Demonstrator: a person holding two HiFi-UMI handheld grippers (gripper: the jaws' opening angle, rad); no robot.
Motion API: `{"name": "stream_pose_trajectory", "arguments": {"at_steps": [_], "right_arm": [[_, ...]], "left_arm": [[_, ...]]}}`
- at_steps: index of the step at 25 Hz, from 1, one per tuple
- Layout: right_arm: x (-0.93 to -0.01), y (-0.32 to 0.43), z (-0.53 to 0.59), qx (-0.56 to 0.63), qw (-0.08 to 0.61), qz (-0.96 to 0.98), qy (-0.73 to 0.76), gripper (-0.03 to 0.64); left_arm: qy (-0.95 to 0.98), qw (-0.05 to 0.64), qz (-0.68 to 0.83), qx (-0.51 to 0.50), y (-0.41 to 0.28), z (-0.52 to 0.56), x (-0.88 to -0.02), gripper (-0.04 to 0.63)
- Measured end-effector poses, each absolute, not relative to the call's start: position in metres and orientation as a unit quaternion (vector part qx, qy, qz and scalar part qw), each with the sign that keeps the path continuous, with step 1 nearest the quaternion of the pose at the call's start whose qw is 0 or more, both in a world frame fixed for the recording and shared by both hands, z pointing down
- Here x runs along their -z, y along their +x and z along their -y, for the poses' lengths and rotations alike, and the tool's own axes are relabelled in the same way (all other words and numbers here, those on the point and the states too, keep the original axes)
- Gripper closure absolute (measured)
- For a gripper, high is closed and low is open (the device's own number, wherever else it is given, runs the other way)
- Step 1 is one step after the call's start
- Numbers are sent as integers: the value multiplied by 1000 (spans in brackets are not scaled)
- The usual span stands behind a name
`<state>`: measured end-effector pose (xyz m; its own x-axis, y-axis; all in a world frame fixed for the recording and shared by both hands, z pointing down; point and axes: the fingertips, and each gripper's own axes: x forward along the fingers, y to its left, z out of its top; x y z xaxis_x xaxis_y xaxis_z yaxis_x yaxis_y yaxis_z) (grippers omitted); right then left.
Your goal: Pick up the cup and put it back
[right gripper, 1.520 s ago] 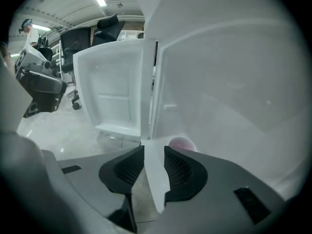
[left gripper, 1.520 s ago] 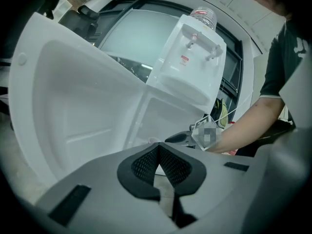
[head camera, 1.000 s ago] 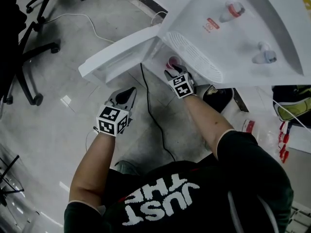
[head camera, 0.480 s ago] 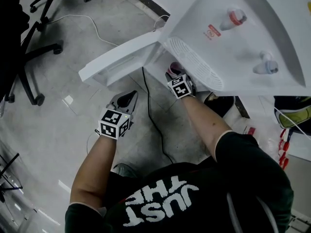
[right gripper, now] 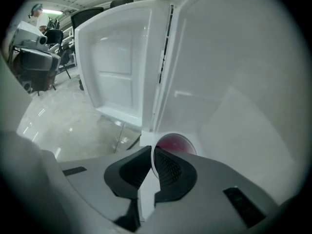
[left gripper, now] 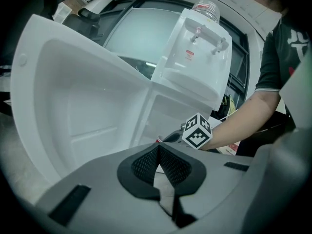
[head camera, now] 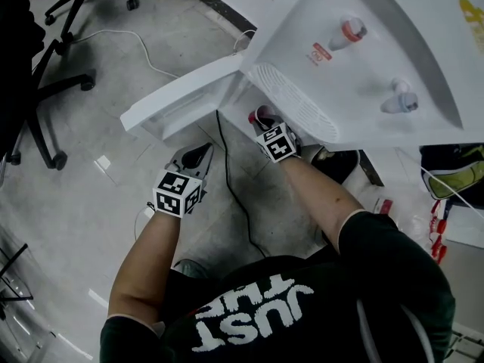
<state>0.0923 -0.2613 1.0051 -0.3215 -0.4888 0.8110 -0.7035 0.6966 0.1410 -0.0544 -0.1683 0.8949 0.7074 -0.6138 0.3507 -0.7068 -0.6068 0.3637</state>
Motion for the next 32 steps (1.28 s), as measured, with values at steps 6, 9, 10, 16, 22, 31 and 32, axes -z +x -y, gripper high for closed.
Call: {"name": "stream_pose_trajectory", "arguments": {"at_steps": [6,9,10,16,22,31,32], "right_arm": [[-979,69,246,-114,418,831,349,568],[-964,61,235,-110,406,844,332,568],[-959,59,231,-108,405,848,325,569],[-907,50,194,-106,405,868,266,568],[-814,44,130,-119,414,879,204,569],[-623,27,83,-104,402,897,151,568],[-602,28,80,-99,401,899,147,568]], "left_arm": [[897,229,368,-89,-41,172,-883,592],[897,221,372,-88,-31,172,-876,592],[896,220,376,-87,-29,172,-873,592],[867,240,429,-76,-29,161,-831,592],[838,269,464,-94,-18,105,-757,592],[841,249,472,-92,-4,71,-582,592],[842,245,472,-92,-3,69,-560,592]]}}
